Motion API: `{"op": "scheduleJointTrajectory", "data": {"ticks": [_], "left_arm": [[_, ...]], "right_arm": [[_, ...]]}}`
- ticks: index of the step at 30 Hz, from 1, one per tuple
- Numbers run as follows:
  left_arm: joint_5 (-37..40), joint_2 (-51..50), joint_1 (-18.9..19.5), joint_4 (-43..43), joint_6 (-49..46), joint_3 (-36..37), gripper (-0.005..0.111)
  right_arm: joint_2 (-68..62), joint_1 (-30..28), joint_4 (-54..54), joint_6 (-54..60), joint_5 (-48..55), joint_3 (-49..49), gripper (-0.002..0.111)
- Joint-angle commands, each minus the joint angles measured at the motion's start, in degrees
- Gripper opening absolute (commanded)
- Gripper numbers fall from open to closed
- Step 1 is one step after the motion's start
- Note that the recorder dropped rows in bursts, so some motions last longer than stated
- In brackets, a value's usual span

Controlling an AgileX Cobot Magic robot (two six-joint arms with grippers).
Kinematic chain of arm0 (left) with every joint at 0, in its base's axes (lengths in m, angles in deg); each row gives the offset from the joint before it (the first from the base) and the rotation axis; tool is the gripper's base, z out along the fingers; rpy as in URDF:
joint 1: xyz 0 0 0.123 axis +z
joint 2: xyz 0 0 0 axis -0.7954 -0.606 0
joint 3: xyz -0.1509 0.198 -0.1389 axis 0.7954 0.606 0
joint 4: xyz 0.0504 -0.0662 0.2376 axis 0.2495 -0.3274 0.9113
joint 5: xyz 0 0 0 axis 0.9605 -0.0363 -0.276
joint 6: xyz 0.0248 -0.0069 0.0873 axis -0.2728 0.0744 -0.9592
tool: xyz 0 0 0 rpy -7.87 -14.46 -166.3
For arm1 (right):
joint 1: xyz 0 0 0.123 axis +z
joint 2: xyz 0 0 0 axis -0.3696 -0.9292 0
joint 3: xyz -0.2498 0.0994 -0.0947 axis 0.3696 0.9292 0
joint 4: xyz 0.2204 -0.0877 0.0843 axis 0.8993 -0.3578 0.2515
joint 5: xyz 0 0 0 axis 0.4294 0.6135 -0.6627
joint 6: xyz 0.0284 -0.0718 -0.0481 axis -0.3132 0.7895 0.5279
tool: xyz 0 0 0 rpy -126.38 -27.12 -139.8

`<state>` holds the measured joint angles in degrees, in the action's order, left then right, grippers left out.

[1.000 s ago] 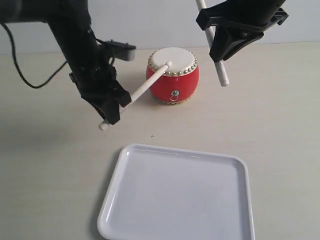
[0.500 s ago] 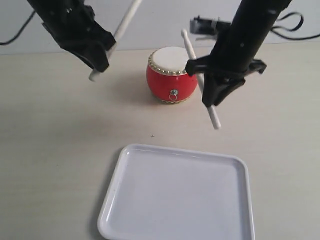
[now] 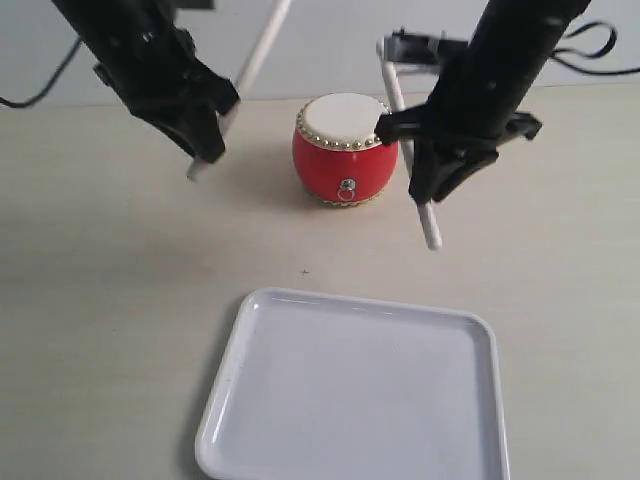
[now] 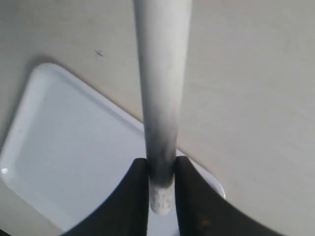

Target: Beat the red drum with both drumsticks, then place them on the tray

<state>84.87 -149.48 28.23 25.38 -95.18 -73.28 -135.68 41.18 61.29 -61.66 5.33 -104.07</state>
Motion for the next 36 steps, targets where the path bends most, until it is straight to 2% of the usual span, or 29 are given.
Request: {"op": "scheduleJointTrajectory", "data": {"ticks": [1,7,13,20,25,30,36], "left_arm": [[-0.04,-7.96,-3.95,2.73,-0.24,-0.47,0.0],[-0.04,-14.15,-4.09,3.02,0.06,-0.47,0.0],[-0.04,-6.55,-3.99,2.08,0.06,-2.88,0.0],[-0.04,4.37,-3.99,2.08,0.06,-4.43,0.0],[-0.04,6.23,-3.99,4.27,1.88,-4.43,0.0],[-0.04,4.86,-3.99,4.15,1.78,-4.43,0.0],[-0.04,-8.77,-4.21,1.65,0.9,-2.46,0.0]], "right_arm": [[7.89,-0.13,-0.69,0.84,0.18,-0.86,0.0],[9.94,-0.13,-2.45,0.84,0.18,-0.86,0.0],[4.7,-0.13,-1.43,0.84,0.18,-0.86,0.0],[-9.24,-0.13,6.7,1.34,0.18,-1.4,0.0],[-14.81,-0.13,8.65,0.28,0.18,-3.34,0.0],[-9.59,-0.26,7.55,-0.18,0.18,-6.29,0.0],[6.87,-0.26,2.44,-0.1,0.18,-8.09,0.0]]}}
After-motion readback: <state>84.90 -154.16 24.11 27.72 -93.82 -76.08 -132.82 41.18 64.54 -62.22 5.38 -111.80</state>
